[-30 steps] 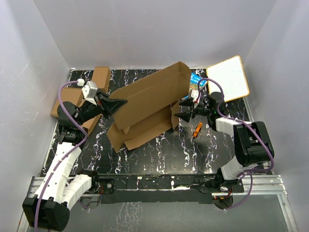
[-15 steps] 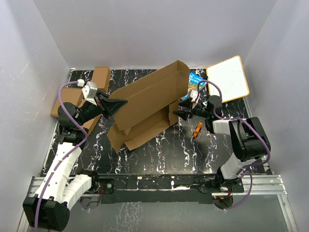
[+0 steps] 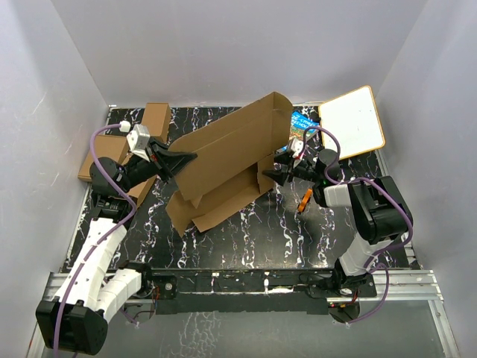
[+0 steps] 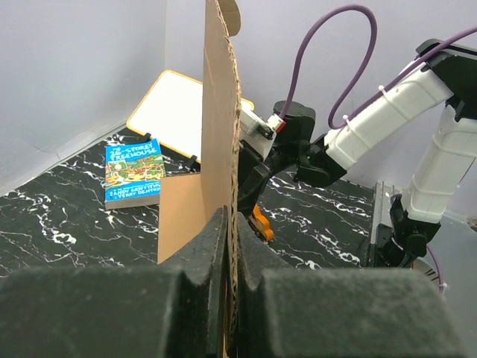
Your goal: Fold the paper box
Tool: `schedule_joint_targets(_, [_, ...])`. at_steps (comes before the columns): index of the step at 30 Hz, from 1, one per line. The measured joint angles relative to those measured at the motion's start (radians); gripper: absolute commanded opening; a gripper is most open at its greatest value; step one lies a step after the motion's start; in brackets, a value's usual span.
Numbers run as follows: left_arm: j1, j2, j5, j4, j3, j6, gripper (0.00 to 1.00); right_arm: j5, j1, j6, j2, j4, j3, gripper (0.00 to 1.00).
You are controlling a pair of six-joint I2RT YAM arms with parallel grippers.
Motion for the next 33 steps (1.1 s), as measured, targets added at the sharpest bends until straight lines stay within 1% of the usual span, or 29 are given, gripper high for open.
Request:
schedule_joint_targets(3, [0.000, 0.003, -0.002, 0.009, 0.000, -0.007, 0.00, 0.027, 0.008, 0.004, 0.004, 0.018, -0.004, 0.38])
schedule_joint_targets(8, [0.000, 0.005, -0.002, 0.020, -0.006, -0.019, 0.00, 0.066, 0.008, 0.015, 0.013, 0.042, -0.006, 0.10])
schedule_joint_targets(9, [0.000, 0.005, -0.003, 0.021, -0.006, -0.023, 0.00, 0.079, 0.008, 0.018, 0.013, 0.042, -0.006, 0.08])
schedule_joint_targets(11, [0.000, 0.005, -0.005, 0.024, -0.007, -0.031, 0.00, 0.102, 0.008, 0.024, 0.013, 0.042, -0.006, 0.08])
schedule_joint_targets(12, [0.000, 0.005, -0.006, 0.024, -0.008, -0.035, 0.00, 0.111, 0.009, 0.025, 0.013, 0.042, -0.006, 0.09])
schedule_joint_targets(14, [0.000, 0.006, -0.010, 0.024, -0.009, -0.039, 0.00, 0.129, 0.013, 0.026, 0.013, 0.042, -0.006, 0.23])
schedule_joint_targets(15, [0.000, 0.006, -0.013, 0.024, -0.010, -0.041, 0.00, 0.135, 0.015, 0.026, 0.013, 0.042, -0.006, 0.27])
schedule_joint_targets(17, [0.000, 0.007, -0.020, 0.025, -0.011, -0.044, 0.00, 0.134, 0.021, 0.029, 0.013, 0.042, -0.006, 0.31])
schedule_joint_targets(19, [0.000, 0.009, -0.023, 0.034, -0.013, -0.048, 0.00, 0.134, 0.030, 0.026, 0.013, 0.042, -0.006, 0.32])
schedule_joint_targets(20, [0.000, 0.010, -0.024, 0.040, -0.013, -0.051, 0.00, 0.139, 0.036, 0.024, 0.013, 0.043, -0.006, 0.31])
schedule_joint_targets(21, [0.000, 0.010, -0.025, 0.045, -0.014, -0.054, 0.00, 0.146, 0.042, 0.021, 0.014, 0.042, -0.006, 0.28])
schedule_joint_targets(23, [0.000, 0.010, -0.028, 0.050, -0.015, -0.061, 0.00, 0.171, 0.056, 0.008, 0.015, 0.042, -0.006, 0.11])
schedule_joint_targets(24, [0.000, 0.010, -0.033, 0.053, -0.015, -0.064, 0.00, 0.190, 0.063, -0.002, 0.015, 0.042, -0.006, 0.08])
schedule_joint_targets(28, [0.000, 0.006, -0.068, 0.054, -0.021, -0.082, 0.00, 0.261, 0.074, -0.011, 0.013, 0.021, -0.001, 0.08])
schedule_joint_targets(30, [0.000, 0.002, -0.102, 0.037, -0.026, -0.085, 0.02, 0.275, 0.077, -0.021, 0.002, -0.041, 0.024, 0.08])
schedule_joint_targets(31, [0.000, -0.001, -0.119, 0.028, -0.025, -0.085, 0.07, 0.278, 0.078, -0.030, -0.008, -0.093, 0.044, 0.08])
schedule_joint_targets(33, [0.000, -0.011, -0.166, -0.011, -0.023, -0.079, 0.20, 0.278, 0.079, -0.057, -0.031, -0.262, 0.116, 0.08])
